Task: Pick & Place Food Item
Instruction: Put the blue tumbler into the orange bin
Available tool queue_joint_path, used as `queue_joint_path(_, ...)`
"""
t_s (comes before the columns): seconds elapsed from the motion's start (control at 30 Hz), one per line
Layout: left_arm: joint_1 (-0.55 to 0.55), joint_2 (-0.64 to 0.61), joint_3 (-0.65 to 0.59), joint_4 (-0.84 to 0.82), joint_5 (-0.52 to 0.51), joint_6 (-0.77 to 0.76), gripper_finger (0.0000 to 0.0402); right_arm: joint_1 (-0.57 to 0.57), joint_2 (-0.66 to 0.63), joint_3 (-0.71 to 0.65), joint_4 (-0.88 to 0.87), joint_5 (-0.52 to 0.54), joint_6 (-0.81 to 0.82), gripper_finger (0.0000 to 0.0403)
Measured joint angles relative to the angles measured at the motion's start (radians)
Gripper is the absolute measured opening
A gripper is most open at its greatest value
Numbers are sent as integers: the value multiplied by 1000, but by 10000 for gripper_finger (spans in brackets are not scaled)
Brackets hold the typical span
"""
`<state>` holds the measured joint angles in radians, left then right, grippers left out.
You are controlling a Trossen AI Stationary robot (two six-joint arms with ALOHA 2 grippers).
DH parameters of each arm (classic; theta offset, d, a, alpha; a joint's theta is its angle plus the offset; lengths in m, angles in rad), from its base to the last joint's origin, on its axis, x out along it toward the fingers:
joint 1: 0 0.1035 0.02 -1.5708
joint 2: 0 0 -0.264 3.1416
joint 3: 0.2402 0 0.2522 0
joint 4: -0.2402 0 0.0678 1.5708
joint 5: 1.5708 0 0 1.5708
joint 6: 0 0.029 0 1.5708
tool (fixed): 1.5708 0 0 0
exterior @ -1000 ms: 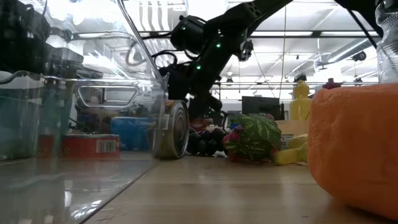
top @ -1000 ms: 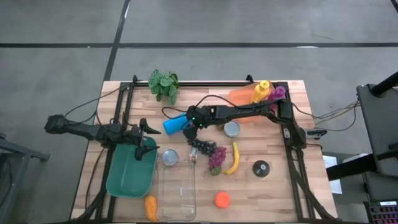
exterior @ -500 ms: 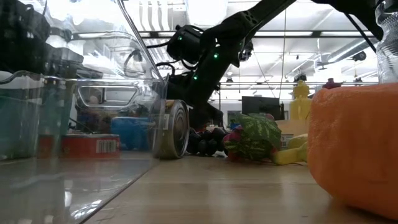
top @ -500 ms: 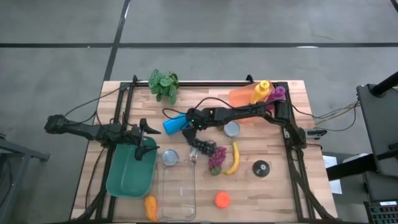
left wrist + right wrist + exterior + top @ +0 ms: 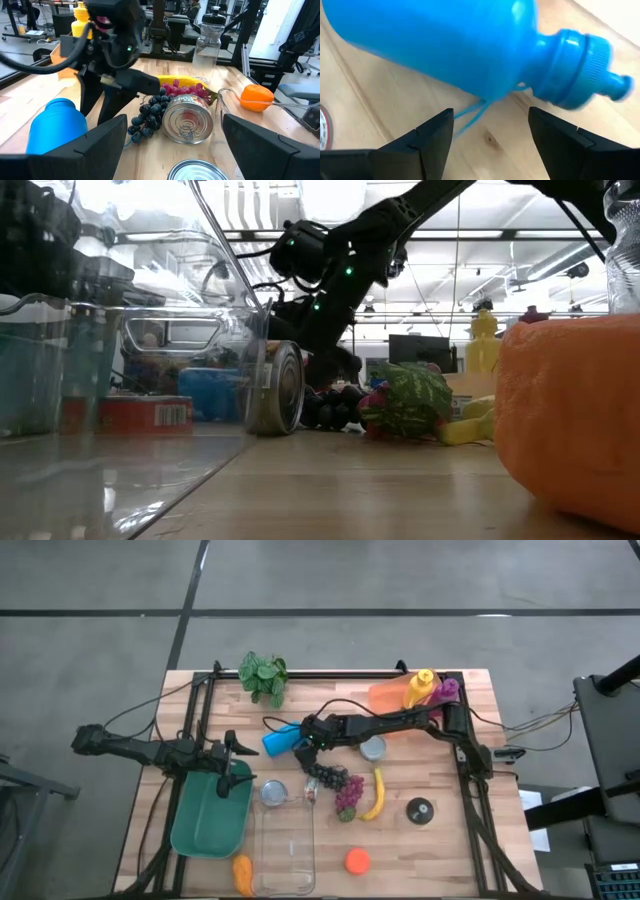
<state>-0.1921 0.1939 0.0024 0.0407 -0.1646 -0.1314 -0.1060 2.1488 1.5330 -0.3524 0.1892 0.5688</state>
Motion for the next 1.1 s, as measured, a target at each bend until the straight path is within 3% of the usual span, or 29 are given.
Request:
queue_joint_path(0.2,0,0,0,0,0,0,336,68,-54,-13,-11,170,-57,254)
queue_joint_path(0.37,0,0,0,0,0,0,336,84,-110,-83,12,197,-42,254)
queue_joint_path(0.47,0,0,0,0,0,0,336,91,-150,-178,95,195,-9,254)
queue_joint_path(0.77,0,14,0,1,0,0,336,96,-217,-467,604,183,1,254)
queue_joint_path(1.1,0,24,0,0,0,0,336,89,-88,-385,637,208,-55,254)
